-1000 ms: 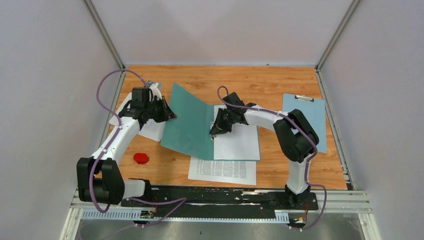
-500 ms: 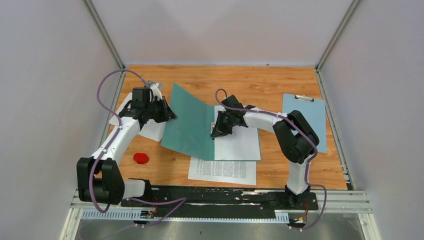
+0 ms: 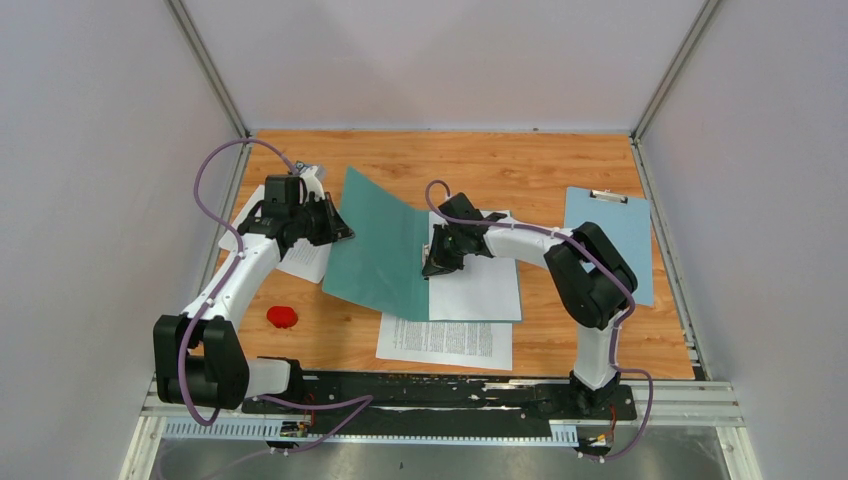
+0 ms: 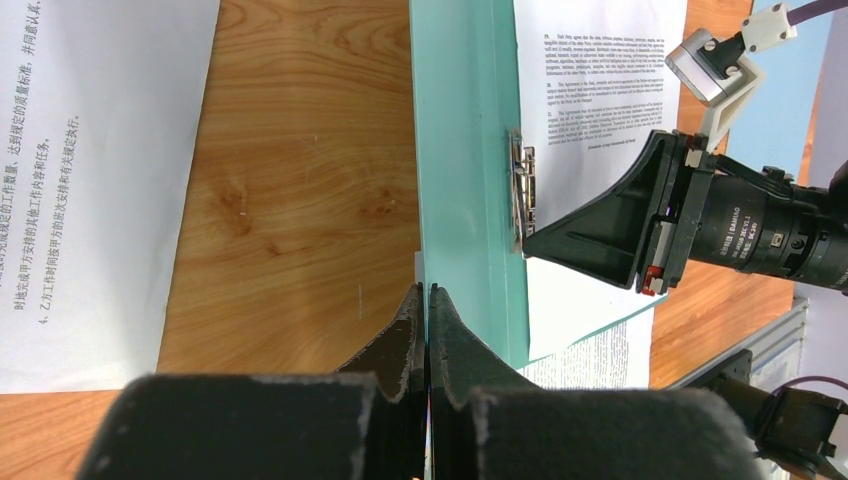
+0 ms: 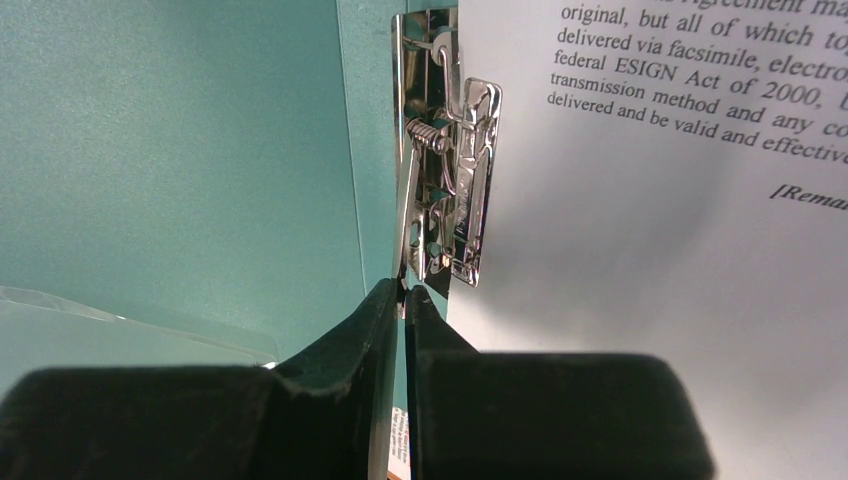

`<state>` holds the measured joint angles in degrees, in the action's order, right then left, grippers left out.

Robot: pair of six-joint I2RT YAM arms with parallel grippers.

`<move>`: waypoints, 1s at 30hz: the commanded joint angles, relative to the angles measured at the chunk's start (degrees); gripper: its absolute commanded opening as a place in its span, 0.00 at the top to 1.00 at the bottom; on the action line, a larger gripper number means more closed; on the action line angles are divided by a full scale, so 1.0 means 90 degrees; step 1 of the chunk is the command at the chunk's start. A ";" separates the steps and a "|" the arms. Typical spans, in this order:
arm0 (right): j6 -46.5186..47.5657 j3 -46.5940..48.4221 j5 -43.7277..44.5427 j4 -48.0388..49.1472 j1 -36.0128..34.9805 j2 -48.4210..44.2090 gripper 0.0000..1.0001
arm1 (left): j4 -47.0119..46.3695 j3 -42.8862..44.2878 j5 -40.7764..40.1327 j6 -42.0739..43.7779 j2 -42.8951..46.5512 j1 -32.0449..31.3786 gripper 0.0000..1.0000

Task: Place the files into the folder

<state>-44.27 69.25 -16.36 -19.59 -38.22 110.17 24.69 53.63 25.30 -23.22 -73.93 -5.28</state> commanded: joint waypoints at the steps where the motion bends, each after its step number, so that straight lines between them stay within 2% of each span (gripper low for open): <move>1: 0.0418 -0.0365 0.0766 -0.0733 -0.0025 0.0164 0.94 | -0.0194 0.0067 -0.0165 0.0110 0.0173 -0.0009 1.00; 9: 0.0605 -0.0282 0.1275 -0.1036 -0.0041 0.0201 0.95 | -0.0153 0.0077 -0.0223 0.0125 0.0164 -0.0009 1.00; 14: 0.0649 -0.0324 0.1222 -0.0853 -0.0077 0.0277 0.95 | -0.0183 0.0067 -0.0213 0.0102 0.0158 -0.0009 1.00; 21: 0.0365 -0.0918 0.0839 0.0344 -0.0210 0.0437 0.97 | -0.0211 0.0046 -0.0144 0.0071 0.0113 -0.0009 1.00; 30: -0.0089 -0.1955 0.0284 0.2492 -0.0218 0.0296 1.00 | -0.0311 -0.0012 -0.0025 -0.0010 0.0053 -0.0059 1.00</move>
<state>-45.19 57.52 -16.73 -0.95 -39.05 108.03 24.56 53.63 24.95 -23.27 -73.93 -5.30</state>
